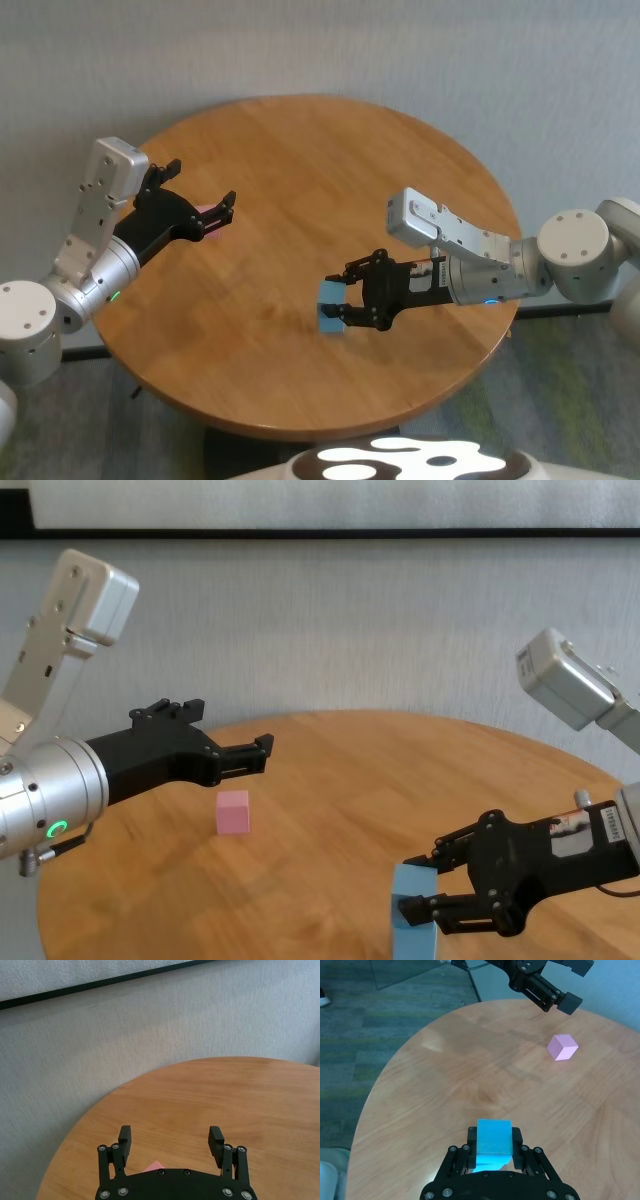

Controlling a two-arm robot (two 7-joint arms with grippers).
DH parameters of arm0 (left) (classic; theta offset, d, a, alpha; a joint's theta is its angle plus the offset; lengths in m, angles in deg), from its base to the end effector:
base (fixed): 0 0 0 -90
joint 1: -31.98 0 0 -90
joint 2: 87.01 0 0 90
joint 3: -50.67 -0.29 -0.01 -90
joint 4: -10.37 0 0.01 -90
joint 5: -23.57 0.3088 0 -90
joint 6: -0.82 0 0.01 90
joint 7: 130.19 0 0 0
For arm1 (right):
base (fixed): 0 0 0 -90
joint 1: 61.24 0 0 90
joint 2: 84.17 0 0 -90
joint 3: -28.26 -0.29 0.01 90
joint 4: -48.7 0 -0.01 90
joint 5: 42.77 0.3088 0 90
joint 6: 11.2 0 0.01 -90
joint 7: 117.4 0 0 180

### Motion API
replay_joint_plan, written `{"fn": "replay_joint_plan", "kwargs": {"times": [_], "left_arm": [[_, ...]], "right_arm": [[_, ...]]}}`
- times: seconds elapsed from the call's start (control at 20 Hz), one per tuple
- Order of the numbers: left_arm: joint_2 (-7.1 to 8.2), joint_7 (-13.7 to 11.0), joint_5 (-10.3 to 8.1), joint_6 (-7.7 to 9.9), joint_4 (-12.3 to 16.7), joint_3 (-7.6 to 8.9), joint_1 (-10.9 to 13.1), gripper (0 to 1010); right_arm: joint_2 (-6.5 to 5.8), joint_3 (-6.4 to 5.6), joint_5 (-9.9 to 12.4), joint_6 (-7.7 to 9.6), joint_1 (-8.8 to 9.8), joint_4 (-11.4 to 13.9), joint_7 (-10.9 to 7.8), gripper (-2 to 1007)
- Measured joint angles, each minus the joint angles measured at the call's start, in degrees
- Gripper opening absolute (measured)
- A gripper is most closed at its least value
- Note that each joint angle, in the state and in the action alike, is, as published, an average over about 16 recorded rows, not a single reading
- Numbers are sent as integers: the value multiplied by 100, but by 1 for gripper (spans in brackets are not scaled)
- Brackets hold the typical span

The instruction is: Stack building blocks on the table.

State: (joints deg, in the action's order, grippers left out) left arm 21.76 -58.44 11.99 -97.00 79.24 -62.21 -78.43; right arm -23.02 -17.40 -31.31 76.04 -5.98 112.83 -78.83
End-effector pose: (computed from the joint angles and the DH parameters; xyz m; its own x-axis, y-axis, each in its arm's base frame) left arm 0.4123 0.0212 -0.3043 0.5417 0.8129 0.2138 -0.8384 0.5409 0.0673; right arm 0.4468 -0.0321 -0.2768 0.9612 -0.1827 0.2069 0.2654 0.8178 -0.5107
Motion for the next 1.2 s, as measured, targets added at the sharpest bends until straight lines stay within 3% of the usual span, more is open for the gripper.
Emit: {"fn": "replay_joint_plan", "kwargs": {"times": [0.35,0.6,1.2], "left_arm": [[0,0,0,0,0,0,0,1000],[0,0,0,0,0,0,0,1000],[0,0,0,0,0,0,0,1000]], "right_arm": [[31,1,17,8,-22,-56,-11,371],[33,0,18,7,-23,-58,-10,434],[22,0,11,7,-18,-42,-6,797]]}}
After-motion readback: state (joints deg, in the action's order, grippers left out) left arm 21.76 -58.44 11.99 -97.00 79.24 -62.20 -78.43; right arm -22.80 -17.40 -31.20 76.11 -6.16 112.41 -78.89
